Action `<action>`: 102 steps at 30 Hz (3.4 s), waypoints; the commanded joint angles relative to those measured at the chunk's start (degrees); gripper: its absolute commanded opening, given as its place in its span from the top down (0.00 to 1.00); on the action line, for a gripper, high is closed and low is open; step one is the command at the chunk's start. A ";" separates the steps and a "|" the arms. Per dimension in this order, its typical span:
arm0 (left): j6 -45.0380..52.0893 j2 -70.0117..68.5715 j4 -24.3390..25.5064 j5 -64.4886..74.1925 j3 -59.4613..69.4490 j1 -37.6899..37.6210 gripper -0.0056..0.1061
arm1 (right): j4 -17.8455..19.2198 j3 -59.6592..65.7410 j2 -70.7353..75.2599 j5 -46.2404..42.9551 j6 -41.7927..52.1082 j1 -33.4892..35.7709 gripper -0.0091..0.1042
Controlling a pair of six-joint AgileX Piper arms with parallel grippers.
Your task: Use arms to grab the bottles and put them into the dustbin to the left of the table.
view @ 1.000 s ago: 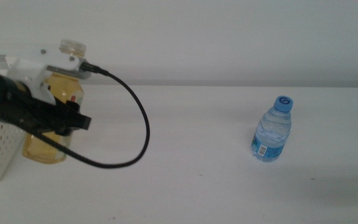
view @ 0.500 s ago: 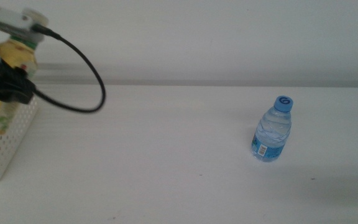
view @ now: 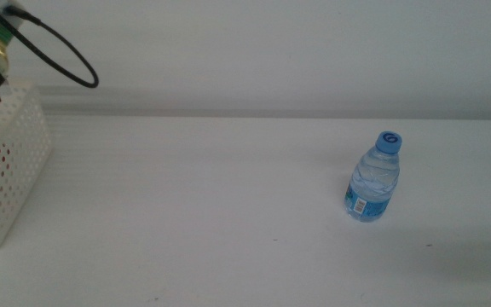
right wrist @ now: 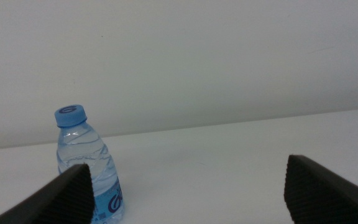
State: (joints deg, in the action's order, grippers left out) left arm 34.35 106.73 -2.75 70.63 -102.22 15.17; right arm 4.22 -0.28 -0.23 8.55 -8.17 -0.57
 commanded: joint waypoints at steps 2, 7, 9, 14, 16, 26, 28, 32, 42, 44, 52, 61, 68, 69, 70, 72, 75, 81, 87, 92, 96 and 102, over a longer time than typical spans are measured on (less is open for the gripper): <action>0.07 2.65 0.72 4.62 -3.70 1.76 0.97 | 0.07 2.50 1.74 -0.53 0.25 -0.37 0.20; -0.08 3.95 0.61 4.62 -3.68 5.13 0.97 | 0.07 2.50 1.74 -0.53 0.25 -0.37 0.20; -0.08 4.04 0.23 4.62 -3.18 6.56 0.97 | 0.07 2.50 1.74 -0.53 0.25 -0.37 0.20; 4.83 4.18 -0.67 2.88 -0.34 9.05 0.97 | 0.07 2.50 1.74 -0.53 0.25 -0.37 0.20; 6.46 4.18 -1.83 0.89 0.74 10.39 0.97 | 0.07 2.50 1.74 -0.53 0.25 -0.37 0.20; 4.65 7.93 -3.35 -0.43 0.86 11.12 0.97 | 0.07 2.50 1.74 -0.53 0.25 -0.37 0.20; 3.49 8.73 -3.35 0.42 0.86 11.12 0.97 | 0.07 2.50 1.74 -0.53 0.25 -0.37 0.20; 1.12 9.13 -2.19 1.10 0.86 11.12 0.96 | 0.07 2.50 1.74 -0.53 0.25 -0.37 0.20; 0.20 9.13 -1.79 2.46 0.86 11.12 0.71 | 0.07 2.50 1.74 -0.53 0.25 -0.37 0.20; 0.33 9.13 -1.71 3.00 0.86 11.12 0.21 | 0.07 2.50 1.74 -0.53 0.25 -0.37 0.20; -1.00 6.81 -1.12 3.87 0.75 10.59 0.11 | 0.07 2.50 1.74 -0.53 0.25 -0.37 0.20; -3.89 -3.72 -0.94 4.48 0.75 5.16 0.11 | 0.07 2.50 1.74 -0.53 0.25 -0.37 0.20; -4.83 -16.40 -11.82 0.82 7.79 0.12 0.11 | 0.07 2.50 1.74 -0.53 0.25 -0.37 0.20; -3.20 -18.65 -14.39 -1.26 10.12 0.12 0.11 | 0.07 2.50 1.74 -0.53 0.25 -0.37 0.20; -0.57 -21.46 -18.14 -3.20 13.32 0.12 0.11 | 0.07 2.50 1.74 -0.53 0.25 -0.37 0.20; 5.49 -26.75 -25.65 -6.12 19.57 -0.16 0.11 | 0.07 2.50 1.74 -0.53 0.25 -0.37 0.20; 8.26 -35.27 -31.48 -8.62 28.68 -1.71 0.11 | 0.07 2.50 1.74 -0.53 0.25 -0.37 0.20; 3.70 -49.53 -29.69 -17.36 40.28 -14.75 0.11 | 0.07 2.50 1.74 -0.53 0.25 -0.37 0.20; -16.90 -57.54 -10.58 -13.51 41.31 -33.90 0.11 | 0.07 2.50 1.74 -0.53 0.25 -0.37 0.20; -23.23 -58.53 -4.80 -2.81 41.31 -42.06 0.11 | 0.07 2.50 1.74 -0.53 0.25 -0.37 0.20; -23.23 -58.53 -5.95 -4.52 41.31 -42.84 0.11 | 0.07 2.50 1.74 -0.53 0.25 -0.37 0.20; -23.52 -58.53 -10.08 -9.17 41.31 -42.61 0.11 | 0.07 2.50 1.74 -0.53 0.25 -0.37 0.20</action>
State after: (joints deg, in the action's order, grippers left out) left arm 11.74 48.46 -11.11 62.99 -61.24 -27.24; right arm 4.22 -0.28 -0.14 8.46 -8.17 -0.57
